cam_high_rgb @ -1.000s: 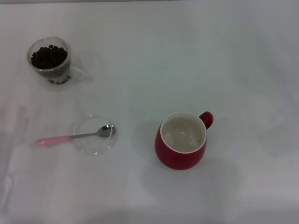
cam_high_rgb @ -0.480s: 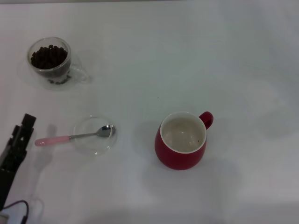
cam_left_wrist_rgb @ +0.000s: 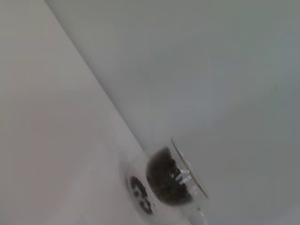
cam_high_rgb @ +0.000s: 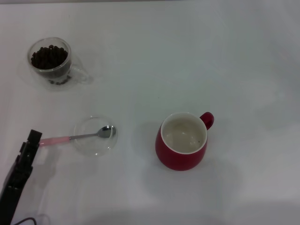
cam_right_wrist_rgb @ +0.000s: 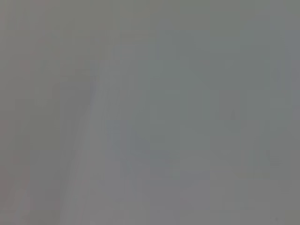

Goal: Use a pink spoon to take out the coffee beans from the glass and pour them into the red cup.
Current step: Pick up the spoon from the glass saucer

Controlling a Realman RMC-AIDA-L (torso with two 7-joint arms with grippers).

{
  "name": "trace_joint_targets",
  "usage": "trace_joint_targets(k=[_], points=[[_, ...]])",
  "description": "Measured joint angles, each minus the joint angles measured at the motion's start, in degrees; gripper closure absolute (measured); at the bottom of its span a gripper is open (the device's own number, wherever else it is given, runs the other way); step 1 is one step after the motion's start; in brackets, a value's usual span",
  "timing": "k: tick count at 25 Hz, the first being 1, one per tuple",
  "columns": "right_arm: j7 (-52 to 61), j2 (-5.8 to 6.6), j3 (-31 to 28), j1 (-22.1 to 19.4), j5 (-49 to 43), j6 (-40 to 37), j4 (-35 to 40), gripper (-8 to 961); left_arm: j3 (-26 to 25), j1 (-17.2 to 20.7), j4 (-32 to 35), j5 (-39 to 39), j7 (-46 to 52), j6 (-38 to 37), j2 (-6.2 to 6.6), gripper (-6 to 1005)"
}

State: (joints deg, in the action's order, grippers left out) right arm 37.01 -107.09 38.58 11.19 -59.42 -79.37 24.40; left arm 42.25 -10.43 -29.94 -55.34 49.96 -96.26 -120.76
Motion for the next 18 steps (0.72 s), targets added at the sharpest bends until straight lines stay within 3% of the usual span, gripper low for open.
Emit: trace_joint_targets(k=[18], points=[[-0.43, -1.26, -0.01, -1.89, -0.02, -2.22, 0.09, 106, -0.49, -1.31, 3.29, -4.7, 6.68, 6.13, 0.0, 259]])
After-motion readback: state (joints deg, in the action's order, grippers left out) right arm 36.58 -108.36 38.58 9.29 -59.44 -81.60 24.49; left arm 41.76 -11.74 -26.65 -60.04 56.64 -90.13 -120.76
